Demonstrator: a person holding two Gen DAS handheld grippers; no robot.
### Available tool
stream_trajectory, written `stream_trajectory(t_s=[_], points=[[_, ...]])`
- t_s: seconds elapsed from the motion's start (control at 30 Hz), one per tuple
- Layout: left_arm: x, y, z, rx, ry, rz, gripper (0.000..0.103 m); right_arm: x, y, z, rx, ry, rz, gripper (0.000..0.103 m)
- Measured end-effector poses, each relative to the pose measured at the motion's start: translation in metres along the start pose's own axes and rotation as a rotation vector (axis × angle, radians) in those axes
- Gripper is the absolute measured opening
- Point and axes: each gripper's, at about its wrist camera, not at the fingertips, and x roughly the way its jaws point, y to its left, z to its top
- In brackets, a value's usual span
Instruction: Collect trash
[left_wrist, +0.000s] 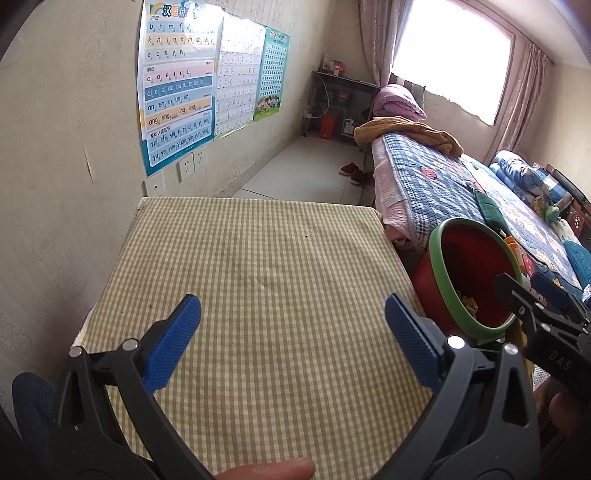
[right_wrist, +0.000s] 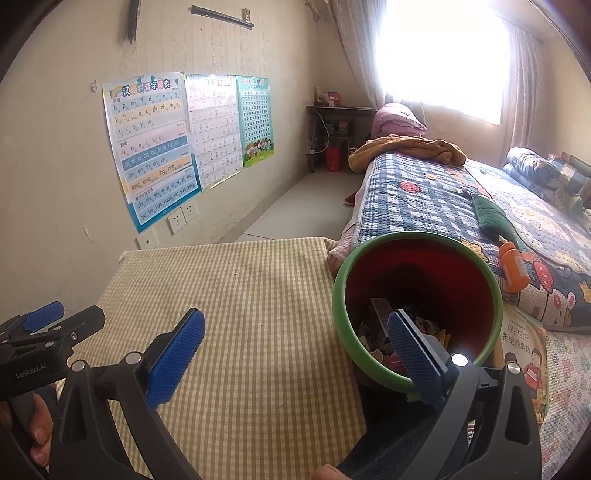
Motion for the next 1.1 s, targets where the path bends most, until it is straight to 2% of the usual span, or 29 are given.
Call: stream_trajectory(t_s=[1.1], points=[[-0.001, -0.012, -0.005, 0.043, -0.021, -0.019, 0.098, 0.003, 0.0, -0.006, -0.009, 0.018, 0.0, 0.096]])
